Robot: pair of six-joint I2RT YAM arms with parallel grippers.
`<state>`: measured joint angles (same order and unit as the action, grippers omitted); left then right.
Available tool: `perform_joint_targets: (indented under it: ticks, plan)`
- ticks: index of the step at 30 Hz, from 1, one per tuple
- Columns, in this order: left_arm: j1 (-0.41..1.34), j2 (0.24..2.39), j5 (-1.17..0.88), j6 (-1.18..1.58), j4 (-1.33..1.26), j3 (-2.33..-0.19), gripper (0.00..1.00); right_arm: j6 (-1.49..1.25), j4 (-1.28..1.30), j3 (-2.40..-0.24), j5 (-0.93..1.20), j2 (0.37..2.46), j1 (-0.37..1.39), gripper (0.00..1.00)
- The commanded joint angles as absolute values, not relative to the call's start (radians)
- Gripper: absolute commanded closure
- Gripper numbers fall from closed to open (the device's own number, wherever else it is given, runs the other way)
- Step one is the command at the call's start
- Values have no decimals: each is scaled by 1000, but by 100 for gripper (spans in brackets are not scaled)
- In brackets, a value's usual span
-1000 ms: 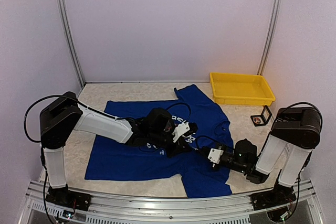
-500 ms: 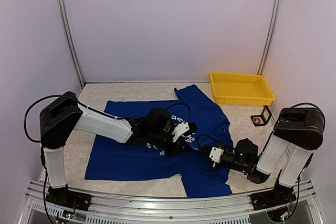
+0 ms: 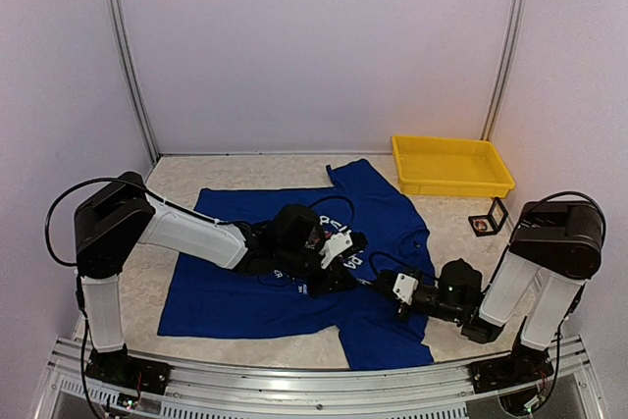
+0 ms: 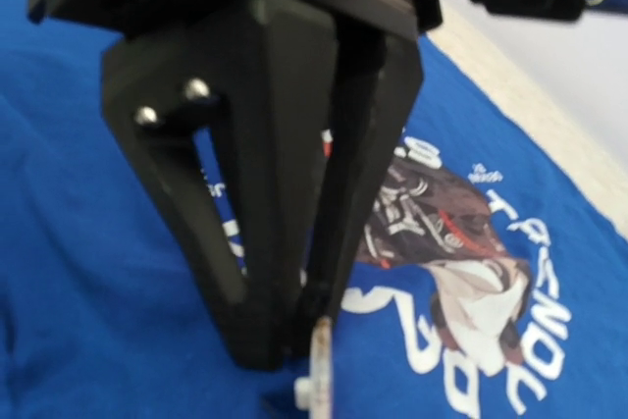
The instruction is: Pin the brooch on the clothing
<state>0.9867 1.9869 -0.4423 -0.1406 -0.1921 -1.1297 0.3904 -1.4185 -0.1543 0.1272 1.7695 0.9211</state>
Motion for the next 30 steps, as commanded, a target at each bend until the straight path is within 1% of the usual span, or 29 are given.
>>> perform_joint_targets:
  ticks: [1, 3, 6, 8, 12, 16, 20, 27, 30]
  plan:
    - [977, 1950, -457, -157, -232, -1128, 82, 324, -1415, -162, 193, 1809, 912, 100]
    - [976, 1942, -455, -172, -233, -1119, 78, 297, -1427, -163, 213, 1818, 899, 100]
    - [974, 1928, -462, -201, -274, -1079, 70, 265, -1438, -167, 256, 1826, 877, 100]
    - [974, 1912, -466, -225, -333, -1037, 68, 256, -1438, -170, 268, 1828, 869, 100]
    - [963, 1885, -471, -274, -455, -960, 68, 226, -1443, -173, 310, 1821, 847, 100]
    - [959, 1897, -482, -317, -527, -941, 67, 217, -1442, -177, 341, 1825, 835, 100]
    - [959, 1938, -483, -350, -542, -962, 65, 221, -1446, -182, 360, 1832, 826, 100]
    - [959, 1997, -516, -403, -448, -1022, 69, 219, -1444, -193, 382, 1816, 819, 100]
    - [958, 1995, -541, -409, -470, -1005, 69, 217, -1441, -199, 390, 1815, 818, 100]
